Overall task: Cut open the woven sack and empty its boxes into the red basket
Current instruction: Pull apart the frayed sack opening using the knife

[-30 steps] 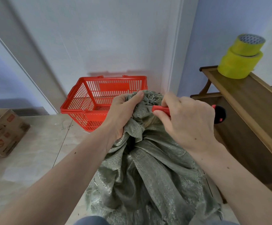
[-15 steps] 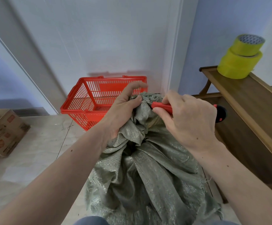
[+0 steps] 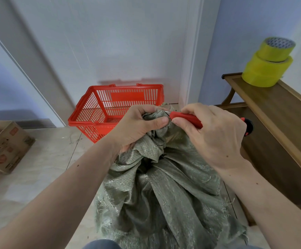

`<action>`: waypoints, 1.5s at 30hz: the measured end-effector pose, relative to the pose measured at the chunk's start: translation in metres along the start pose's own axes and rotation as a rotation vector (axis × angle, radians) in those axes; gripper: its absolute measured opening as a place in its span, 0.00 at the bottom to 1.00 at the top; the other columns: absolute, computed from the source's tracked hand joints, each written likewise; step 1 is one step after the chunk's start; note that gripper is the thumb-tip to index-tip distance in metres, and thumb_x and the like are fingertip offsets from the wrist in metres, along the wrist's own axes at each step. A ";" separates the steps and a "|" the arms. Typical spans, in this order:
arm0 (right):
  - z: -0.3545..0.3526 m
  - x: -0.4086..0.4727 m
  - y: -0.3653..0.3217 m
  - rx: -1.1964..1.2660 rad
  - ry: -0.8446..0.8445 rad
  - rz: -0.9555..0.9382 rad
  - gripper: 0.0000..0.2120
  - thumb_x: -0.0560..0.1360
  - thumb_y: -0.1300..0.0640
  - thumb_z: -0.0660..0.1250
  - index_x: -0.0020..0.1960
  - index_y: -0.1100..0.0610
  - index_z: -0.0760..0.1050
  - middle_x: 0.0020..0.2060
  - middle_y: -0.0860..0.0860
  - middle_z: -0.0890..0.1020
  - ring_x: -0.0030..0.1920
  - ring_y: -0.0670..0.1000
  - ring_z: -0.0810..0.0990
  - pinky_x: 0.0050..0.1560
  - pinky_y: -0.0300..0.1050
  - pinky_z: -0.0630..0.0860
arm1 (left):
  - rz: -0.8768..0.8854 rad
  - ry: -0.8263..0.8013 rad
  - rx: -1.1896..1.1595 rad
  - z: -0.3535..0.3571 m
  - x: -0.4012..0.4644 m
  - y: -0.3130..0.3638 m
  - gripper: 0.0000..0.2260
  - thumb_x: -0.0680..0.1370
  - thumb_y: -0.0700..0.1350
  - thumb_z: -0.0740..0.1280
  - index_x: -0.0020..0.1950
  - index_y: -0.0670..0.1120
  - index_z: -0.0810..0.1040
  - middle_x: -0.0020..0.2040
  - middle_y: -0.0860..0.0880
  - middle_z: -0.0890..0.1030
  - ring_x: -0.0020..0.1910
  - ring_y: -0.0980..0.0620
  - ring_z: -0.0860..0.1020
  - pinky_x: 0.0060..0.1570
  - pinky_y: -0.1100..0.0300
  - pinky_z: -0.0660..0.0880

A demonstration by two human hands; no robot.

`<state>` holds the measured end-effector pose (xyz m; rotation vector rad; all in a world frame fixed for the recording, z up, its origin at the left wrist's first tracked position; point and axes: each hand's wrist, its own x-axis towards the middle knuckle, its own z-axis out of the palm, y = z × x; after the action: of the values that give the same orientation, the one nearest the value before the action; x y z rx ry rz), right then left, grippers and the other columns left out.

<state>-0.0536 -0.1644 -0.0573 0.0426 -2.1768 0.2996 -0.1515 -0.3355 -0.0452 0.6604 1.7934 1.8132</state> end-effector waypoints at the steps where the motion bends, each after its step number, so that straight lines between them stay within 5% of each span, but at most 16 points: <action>1: 0.001 -0.001 0.001 0.017 0.007 0.011 0.16 0.76 0.42 0.70 0.48 0.56 0.84 0.38 0.49 0.86 0.37 0.50 0.83 0.35 0.45 0.76 | 0.009 -0.009 0.018 0.000 0.000 0.000 0.08 0.75 0.35 0.70 0.54 0.37 0.83 0.47 0.38 0.85 0.45 0.43 0.85 0.50 0.51 0.83; 6: 0.003 -0.002 -0.003 0.086 -0.005 0.092 0.17 0.76 0.41 0.68 0.49 0.54 0.85 0.39 0.48 0.86 0.39 0.49 0.84 0.37 0.46 0.78 | 0.046 -0.039 0.088 -0.002 0.003 -0.004 0.06 0.75 0.36 0.71 0.51 0.38 0.84 0.47 0.39 0.86 0.46 0.43 0.85 0.51 0.52 0.83; 11: 0.002 -0.001 -0.011 0.197 -0.079 0.247 0.10 0.73 0.45 0.73 0.48 0.49 0.86 0.40 0.44 0.86 0.41 0.40 0.80 0.40 0.28 0.67 | 0.040 -0.050 0.123 -0.004 0.004 -0.007 0.08 0.72 0.37 0.73 0.50 0.38 0.85 0.48 0.37 0.86 0.47 0.43 0.85 0.52 0.52 0.83; 17: 0.004 -0.003 -0.009 0.196 -0.113 0.265 0.08 0.72 0.46 0.75 0.46 0.50 0.87 0.37 0.45 0.86 0.38 0.43 0.82 0.36 0.40 0.74 | 0.002 -0.039 0.404 -0.012 0.011 -0.004 0.12 0.70 0.44 0.77 0.51 0.39 0.86 0.48 0.40 0.87 0.51 0.38 0.84 0.58 0.42 0.79; 21: 0.000 0.007 0.002 0.220 -0.119 0.377 0.11 0.73 0.42 0.73 0.46 0.48 0.86 0.34 0.45 0.85 0.34 0.43 0.79 0.31 0.39 0.70 | -0.238 -0.074 0.691 -0.022 0.004 -0.025 0.07 0.68 0.44 0.79 0.45 0.45 0.86 0.41 0.49 0.87 0.43 0.49 0.85 0.48 0.53 0.81; 23: -0.008 0.027 0.015 0.207 -0.066 0.487 0.14 0.75 0.39 0.69 0.48 0.49 0.85 0.35 0.46 0.84 0.37 0.49 0.81 0.34 0.46 0.73 | -0.341 -0.051 0.865 -0.026 -0.011 -0.054 0.08 0.66 0.45 0.82 0.40 0.49 0.85 0.40 0.52 0.86 0.44 0.54 0.84 0.54 0.51 0.80; 28: 0.010 0.031 0.000 0.142 -0.514 0.490 0.18 0.75 0.34 0.64 0.51 0.46 0.82 0.43 0.40 0.82 0.46 0.44 0.80 0.43 0.42 0.72 | -0.199 0.139 0.486 -0.031 -0.009 -0.053 0.12 0.69 0.38 0.80 0.51 0.46 0.86 0.45 0.42 0.87 0.47 0.42 0.85 0.51 0.50 0.82; 32: 0.027 0.022 -0.001 0.340 -0.790 0.484 0.25 0.65 0.27 0.68 0.51 0.45 0.74 0.43 0.42 0.75 0.41 0.42 0.75 0.40 0.42 0.68 | -0.114 0.076 0.201 -0.028 -0.009 -0.039 0.21 0.69 0.30 0.76 0.58 0.46 0.84 0.52 0.46 0.87 0.50 0.51 0.85 0.47 0.61 0.81; 37: 0.034 0.017 0.002 0.525 -0.783 0.537 0.14 0.67 0.48 0.79 0.45 0.55 0.81 0.39 0.46 0.78 0.42 0.49 0.79 0.46 0.45 0.72 | -0.076 0.003 0.072 -0.031 -0.011 -0.038 0.30 0.68 0.29 0.75 0.68 0.46 0.78 0.61 0.48 0.84 0.59 0.49 0.82 0.55 0.58 0.80; 41: 0.035 0.014 0.010 0.603 -0.739 0.637 0.10 0.68 0.54 0.79 0.41 0.56 0.79 0.32 0.44 0.78 0.35 0.46 0.77 0.45 0.48 0.74 | -0.044 0.029 0.200 -0.038 -0.013 -0.038 0.37 0.67 0.44 0.77 0.74 0.56 0.71 0.71 0.58 0.74 0.65 0.55 0.78 0.63 0.57 0.76; 45: 0.034 0.015 0.022 0.594 -0.662 0.674 0.09 0.67 0.55 0.80 0.38 0.56 0.81 0.32 0.48 0.80 0.37 0.49 0.80 0.48 0.52 0.78 | -0.054 0.158 0.281 -0.049 -0.011 -0.040 0.33 0.63 0.53 0.83 0.67 0.59 0.77 0.66 0.53 0.79 0.65 0.49 0.78 0.65 0.47 0.74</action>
<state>-0.0924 -0.1495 -0.0684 -0.3055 -2.6033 1.4836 -0.1743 -0.3795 -0.0862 0.5782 2.1752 1.6327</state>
